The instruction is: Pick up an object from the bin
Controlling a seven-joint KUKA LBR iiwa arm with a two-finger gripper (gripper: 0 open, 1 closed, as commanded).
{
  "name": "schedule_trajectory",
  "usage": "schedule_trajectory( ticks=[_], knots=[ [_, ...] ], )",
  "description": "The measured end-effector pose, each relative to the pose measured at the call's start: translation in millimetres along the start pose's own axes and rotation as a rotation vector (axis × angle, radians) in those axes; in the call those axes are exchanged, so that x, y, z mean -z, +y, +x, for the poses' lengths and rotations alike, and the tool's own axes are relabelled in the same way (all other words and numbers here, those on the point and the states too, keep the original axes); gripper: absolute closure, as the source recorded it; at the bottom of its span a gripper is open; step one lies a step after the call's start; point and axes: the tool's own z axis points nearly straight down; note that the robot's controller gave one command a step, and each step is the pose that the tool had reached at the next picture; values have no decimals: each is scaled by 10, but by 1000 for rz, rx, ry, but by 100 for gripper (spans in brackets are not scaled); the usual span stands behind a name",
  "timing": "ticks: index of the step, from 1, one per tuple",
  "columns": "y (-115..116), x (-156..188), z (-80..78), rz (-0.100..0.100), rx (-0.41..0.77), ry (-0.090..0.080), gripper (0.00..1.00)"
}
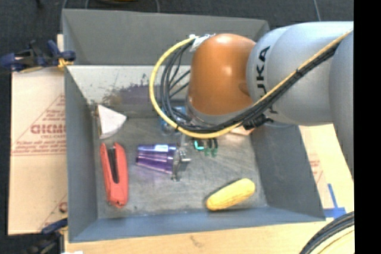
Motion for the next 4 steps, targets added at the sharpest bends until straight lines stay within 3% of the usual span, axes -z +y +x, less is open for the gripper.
schedule_trajectory(
  ticks=[1, 2, 3, 4],
  knots=[
    [-3, 38, -18, -1, -2, -7, 0],
    [274, -725, 128, -30, 378, -122, 100],
    [276, -726, 129, -30, 378, -122, 100],
    [258, -708, 139, -30, 376, -110, 100]
  ],
)
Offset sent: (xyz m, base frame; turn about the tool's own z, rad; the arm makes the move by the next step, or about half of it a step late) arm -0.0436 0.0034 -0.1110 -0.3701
